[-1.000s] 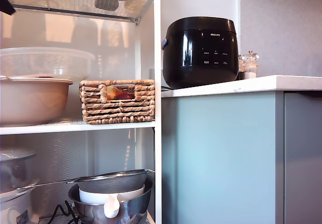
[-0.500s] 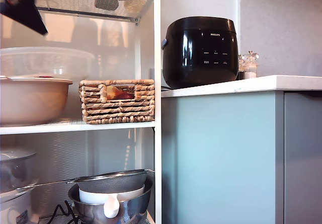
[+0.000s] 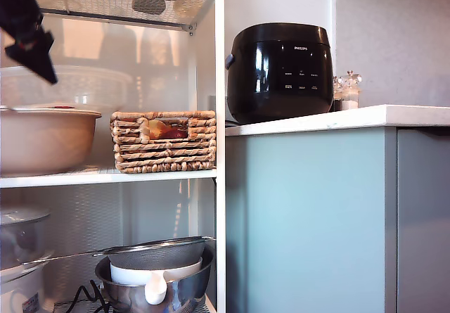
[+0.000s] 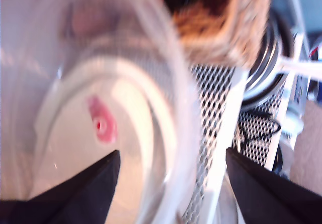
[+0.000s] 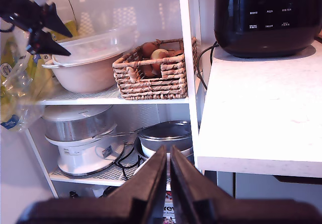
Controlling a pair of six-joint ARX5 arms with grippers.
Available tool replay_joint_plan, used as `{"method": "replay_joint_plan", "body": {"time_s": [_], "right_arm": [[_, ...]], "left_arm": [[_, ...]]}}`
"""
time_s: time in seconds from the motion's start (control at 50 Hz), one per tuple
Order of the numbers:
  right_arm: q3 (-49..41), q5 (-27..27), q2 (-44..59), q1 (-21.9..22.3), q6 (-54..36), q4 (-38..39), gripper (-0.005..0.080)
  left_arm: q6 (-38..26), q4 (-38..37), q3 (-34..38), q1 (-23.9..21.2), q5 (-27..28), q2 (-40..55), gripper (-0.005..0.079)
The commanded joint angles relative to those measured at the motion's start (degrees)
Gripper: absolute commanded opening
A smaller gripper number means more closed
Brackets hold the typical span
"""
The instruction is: Pick up the plastic microwave lid from the shelf, then place it on the counter next to you
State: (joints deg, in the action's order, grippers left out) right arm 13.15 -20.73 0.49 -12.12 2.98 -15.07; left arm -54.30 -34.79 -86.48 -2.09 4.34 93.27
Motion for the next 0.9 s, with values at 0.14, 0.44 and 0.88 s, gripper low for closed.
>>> {"method": "replay_joint_plan", "body": {"time_s": [0.14, 0.44, 0.88], "right_arm": [[-0.6, -0.3, -0.3, -0.3, 0.0, 0.7, -0.0012], [-0.6, -0.3, -0.3, -0.3, 0.0, 0.6, -0.0012], [-0.6, -0.3, -0.3, -0.3, 0.0, 0.6, -0.0012]], "left_arm": [[-0.2, 0.0, -1.1, 1.7, -0.2, 4.1, 0.0603], [-3.1, 1.0, -1.1, 1.9, -1.7, 5.5, 0.0373], [-9.6, 3.0, -1.3, 1.8, -2.3, 5.4, -0.0024]]}}
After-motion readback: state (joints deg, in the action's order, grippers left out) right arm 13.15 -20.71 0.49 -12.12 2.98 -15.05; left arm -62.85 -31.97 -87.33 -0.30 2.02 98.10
